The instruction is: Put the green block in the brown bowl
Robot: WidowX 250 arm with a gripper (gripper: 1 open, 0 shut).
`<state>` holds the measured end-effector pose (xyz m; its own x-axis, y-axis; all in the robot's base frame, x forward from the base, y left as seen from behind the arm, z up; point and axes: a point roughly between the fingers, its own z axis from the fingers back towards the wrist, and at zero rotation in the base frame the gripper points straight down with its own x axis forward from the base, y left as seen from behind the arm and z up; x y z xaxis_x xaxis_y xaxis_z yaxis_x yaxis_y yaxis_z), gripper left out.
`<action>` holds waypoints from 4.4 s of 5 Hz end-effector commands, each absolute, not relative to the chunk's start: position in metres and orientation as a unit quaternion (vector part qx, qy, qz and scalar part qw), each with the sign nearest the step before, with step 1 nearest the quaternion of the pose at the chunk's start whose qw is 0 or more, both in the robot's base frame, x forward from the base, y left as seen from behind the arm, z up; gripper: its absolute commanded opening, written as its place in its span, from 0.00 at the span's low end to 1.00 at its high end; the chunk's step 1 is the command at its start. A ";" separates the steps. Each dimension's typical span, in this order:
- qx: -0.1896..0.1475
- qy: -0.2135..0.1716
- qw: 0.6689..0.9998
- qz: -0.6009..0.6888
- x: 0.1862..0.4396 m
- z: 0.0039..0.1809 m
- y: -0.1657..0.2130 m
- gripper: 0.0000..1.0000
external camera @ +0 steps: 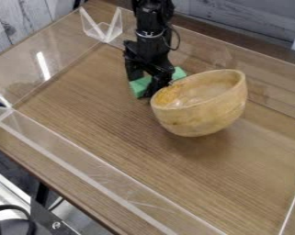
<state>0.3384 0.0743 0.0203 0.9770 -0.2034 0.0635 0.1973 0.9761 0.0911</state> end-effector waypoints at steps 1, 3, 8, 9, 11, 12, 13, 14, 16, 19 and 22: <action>0.041 -0.049 0.994 -0.092 0.347 0.022 0.078 1.00; 0.042 -0.051 0.995 -0.080 0.358 0.022 0.085 1.00; 0.037 -0.058 0.996 -0.063 0.357 0.031 0.093 0.00; 0.041 -0.070 0.995 -0.058 0.356 0.037 0.094 0.00; 0.041 -0.082 0.995 -0.031 0.358 0.043 0.097 0.00; 0.037 -0.084 0.996 -0.010 0.361 0.044 0.098 0.00; 0.031 -0.087 0.996 -0.007 0.366 0.059 0.097 0.00; 0.025 -0.100 0.995 -0.004 0.373 0.085 0.095 0.00; -0.002 -0.133 0.991 0.011 0.370 0.093 0.104 0.00; -0.002 -0.112 0.994 0.017 0.379 0.067 0.117 0.00; -0.006 -0.111 0.993 0.041 0.374 0.060 0.106 0.00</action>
<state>0.3664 0.1046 0.0388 0.9829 0.0894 0.1612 -0.0848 0.9958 -0.0348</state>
